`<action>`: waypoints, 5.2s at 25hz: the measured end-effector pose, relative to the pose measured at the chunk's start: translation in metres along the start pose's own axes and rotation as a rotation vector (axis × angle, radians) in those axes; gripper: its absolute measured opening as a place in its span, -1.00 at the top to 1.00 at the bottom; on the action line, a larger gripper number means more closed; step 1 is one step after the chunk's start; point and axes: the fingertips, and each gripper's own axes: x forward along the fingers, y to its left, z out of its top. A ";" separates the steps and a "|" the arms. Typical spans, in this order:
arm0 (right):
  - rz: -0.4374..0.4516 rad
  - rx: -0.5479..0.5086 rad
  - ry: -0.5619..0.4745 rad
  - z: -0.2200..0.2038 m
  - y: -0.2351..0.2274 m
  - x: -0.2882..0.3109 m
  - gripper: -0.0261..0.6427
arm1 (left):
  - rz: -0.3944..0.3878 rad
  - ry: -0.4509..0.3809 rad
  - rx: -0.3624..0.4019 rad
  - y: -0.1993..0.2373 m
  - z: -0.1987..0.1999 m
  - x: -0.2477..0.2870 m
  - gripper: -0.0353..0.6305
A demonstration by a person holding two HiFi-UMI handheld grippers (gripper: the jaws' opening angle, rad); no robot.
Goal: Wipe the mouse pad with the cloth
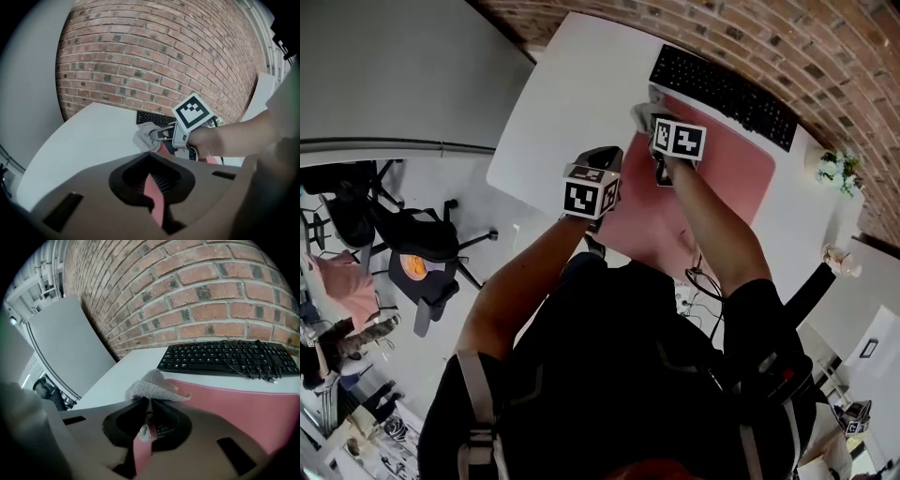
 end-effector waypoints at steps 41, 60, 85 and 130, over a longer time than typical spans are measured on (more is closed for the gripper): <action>-0.254 0.216 -0.085 -0.035 -0.180 -0.109 0.81 | -0.201 0.058 0.158 -0.123 0.017 0.064 0.90; -0.405 0.354 -0.144 -0.076 -0.266 -0.186 0.81 | -0.263 0.071 0.210 -0.176 0.003 0.068 0.90; -0.407 0.107 -0.435 -0.053 -0.097 -0.307 0.81 | -0.374 -0.208 0.302 -0.154 0.026 -0.059 0.90; -0.327 -0.257 -0.681 -0.099 0.117 -0.466 0.82 | -0.289 -0.613 0.365 -0.174 0.028 -0.281 0.90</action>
